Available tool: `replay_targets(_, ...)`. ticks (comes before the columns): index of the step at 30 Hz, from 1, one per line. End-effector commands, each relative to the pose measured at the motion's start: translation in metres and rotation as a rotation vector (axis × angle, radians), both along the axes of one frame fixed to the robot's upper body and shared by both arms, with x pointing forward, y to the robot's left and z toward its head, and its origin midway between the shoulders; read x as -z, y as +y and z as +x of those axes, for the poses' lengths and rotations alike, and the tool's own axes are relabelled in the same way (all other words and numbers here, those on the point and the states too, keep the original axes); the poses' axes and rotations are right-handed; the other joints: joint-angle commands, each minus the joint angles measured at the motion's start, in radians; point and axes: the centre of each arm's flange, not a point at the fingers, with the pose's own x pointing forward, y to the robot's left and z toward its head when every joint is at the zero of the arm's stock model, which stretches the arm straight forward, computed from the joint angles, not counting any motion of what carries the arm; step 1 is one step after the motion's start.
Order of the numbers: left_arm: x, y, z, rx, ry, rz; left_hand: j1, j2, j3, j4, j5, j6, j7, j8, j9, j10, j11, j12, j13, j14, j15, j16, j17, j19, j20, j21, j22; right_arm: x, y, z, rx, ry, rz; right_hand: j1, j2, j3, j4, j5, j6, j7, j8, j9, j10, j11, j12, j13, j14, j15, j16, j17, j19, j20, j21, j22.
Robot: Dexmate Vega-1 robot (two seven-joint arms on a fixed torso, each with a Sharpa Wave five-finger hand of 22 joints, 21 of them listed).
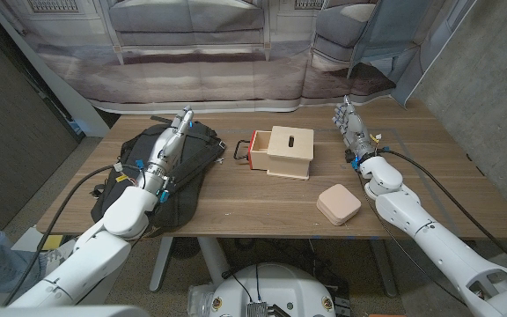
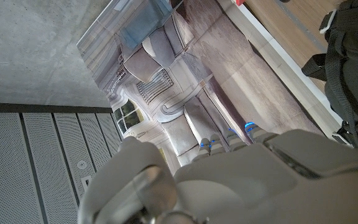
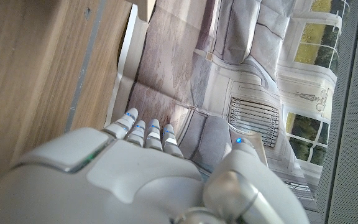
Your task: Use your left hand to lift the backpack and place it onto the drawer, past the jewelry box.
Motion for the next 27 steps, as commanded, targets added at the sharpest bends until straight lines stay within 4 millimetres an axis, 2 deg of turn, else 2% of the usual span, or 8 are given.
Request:
replay_targets(1,0.003,0.004,-0.007,-0.019,-0.010,0.020,0.012,-0.003,-0.007,-0.003,0.010,0.005,-0.002,0.009,0.004,0.002,-0.001,0.004,0.002,-0.047,-0.004,0.002,0.003,-0.146,-0.002,0.007,0.002,0.000,0.006,0.001,-0.004,-0.007,0.010,0.004,0.002,-0.004,-0.001,0.002,0.001,0.000,0.000,0.002,0.002,0.001,-0.003,0.002,0.006,0.006,0.000,0.003,0.007,-0.020,0.000,0.005)
replay_targets(15,0.013,0.013,-0.017,-0.042,0.005,0.021,0.016,-0.001,-0.010,-0.004,0.010,0.011,-0.004,0.009,0.004,0.010,-0.004,0.005,0.002,-0.043,-0.006,0.001,0.003,-0.145,0.000,0.007,0.002,0.001,0.009,-0.001,0.004,-0.004,0.003,0.003,0.003,-0.006,-0.002,0.001,0.001,0.000,-0.001,0.002,0.004,0.002,-0.004,0.003,0.006,0.005,-0.001,0.004,0.007,-0.020,-0.002,0.005)
replay_targets(27,0.017,0.008,-0.034,-0.055,-0.008,0.046,0.018,0.000,-0.012,-0.005,0.010,0.013,-0.004,0.008,0.004,0.008,-0.005,0.003,0.002,-0.041,-0.006,0.001,0.003,-0.144,0.000,0.007,0.002,0.000,0.010,-0.004,0.002,-0.011,-0.009,0.004,0.004,-0.008,-0.003,0.001,0.002,0.002,-0.001,0.002,0.007,0.002,-0.004,0.003,0.017,0.003,0.001,0.004,0.019,-0.023,0.002,0.005)
